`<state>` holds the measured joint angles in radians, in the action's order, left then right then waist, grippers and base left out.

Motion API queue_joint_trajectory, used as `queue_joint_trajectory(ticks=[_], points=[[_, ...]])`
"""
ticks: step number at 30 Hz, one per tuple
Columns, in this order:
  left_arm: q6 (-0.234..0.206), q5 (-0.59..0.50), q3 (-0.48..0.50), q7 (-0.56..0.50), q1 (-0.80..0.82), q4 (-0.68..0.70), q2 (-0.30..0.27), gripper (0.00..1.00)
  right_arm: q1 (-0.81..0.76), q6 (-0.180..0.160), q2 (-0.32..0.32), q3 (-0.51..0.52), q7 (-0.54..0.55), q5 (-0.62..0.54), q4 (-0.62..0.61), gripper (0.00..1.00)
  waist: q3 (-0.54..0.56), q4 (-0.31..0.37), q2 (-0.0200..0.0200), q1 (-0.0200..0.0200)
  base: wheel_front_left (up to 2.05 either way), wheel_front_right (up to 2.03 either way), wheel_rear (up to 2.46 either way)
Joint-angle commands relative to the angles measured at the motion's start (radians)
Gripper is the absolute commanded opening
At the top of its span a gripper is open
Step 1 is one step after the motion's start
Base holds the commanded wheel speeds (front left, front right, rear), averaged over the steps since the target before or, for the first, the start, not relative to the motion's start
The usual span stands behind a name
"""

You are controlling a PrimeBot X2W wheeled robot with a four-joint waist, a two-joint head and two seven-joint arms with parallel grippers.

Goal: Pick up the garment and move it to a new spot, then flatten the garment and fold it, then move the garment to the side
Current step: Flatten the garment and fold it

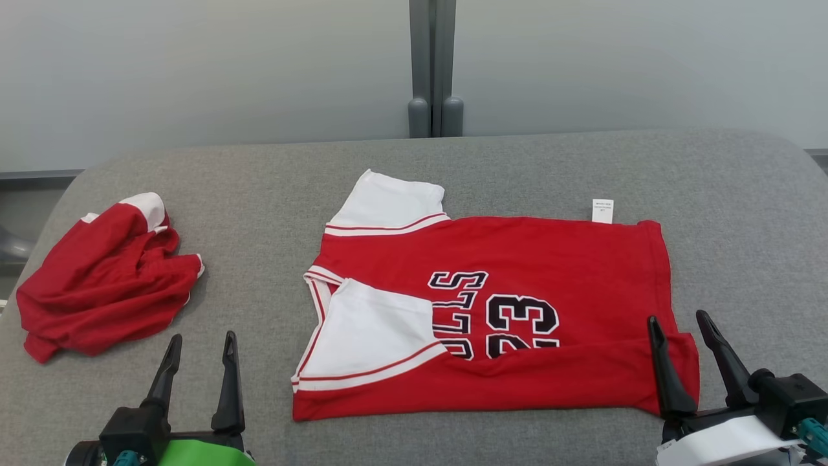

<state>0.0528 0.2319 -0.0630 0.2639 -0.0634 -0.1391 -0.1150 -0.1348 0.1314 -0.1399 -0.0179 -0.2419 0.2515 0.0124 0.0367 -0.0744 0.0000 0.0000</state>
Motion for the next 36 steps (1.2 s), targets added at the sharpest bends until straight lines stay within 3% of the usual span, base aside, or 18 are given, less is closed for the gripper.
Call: queue_joint_trajectory(ticks=[1,13,22,28,36], points=[[-0.002,-0.005,0.0,0.001,-0.006,-0.002,-0.009,1.0,-0.009,-0.001,0.0,0.0,0.003,-0.006,-0.005,1.0,-0.001,0.001,0.0,0.0,0.0,0.0,0.0],[-0.009,0.0,-0.002,0.001,0.002,-0.004,-0.012,1.0,-0.01,-0.001,0.005,0.005,0.012,-0.012,-0.005,1.0,-0.004,0.003,0.0,0.0,0.0,0.0,0.0],[-0.009,-0.003,0.002,0.0,0.049,-0.023,-0.024,1.0,0.046,-0.001,-0.025,0.012,0.014,-0.007,0.02,1.0,-0.017,0.018,0.0,0.0,0.0,0.0,0.0],[0.01,-0.017,-0.009,-0.02,0.189,-0.048,-0.062,1.0,0.181,-0.001,-0.092,-0.012,0.051,-0.008,0.052,1.0,-0.063,0.048,0.0,0.0,0.0,0.0,0.0],[0.045,-0.03,-0.055,-0.073,0.498,-0.115,-0.102,1.0,0.465,-0.001,-0.214,-0.061,0.111,0.025,0.145,1.0,-0.216,0.094,0.0,0.0,0.0,0.0,0.0]])
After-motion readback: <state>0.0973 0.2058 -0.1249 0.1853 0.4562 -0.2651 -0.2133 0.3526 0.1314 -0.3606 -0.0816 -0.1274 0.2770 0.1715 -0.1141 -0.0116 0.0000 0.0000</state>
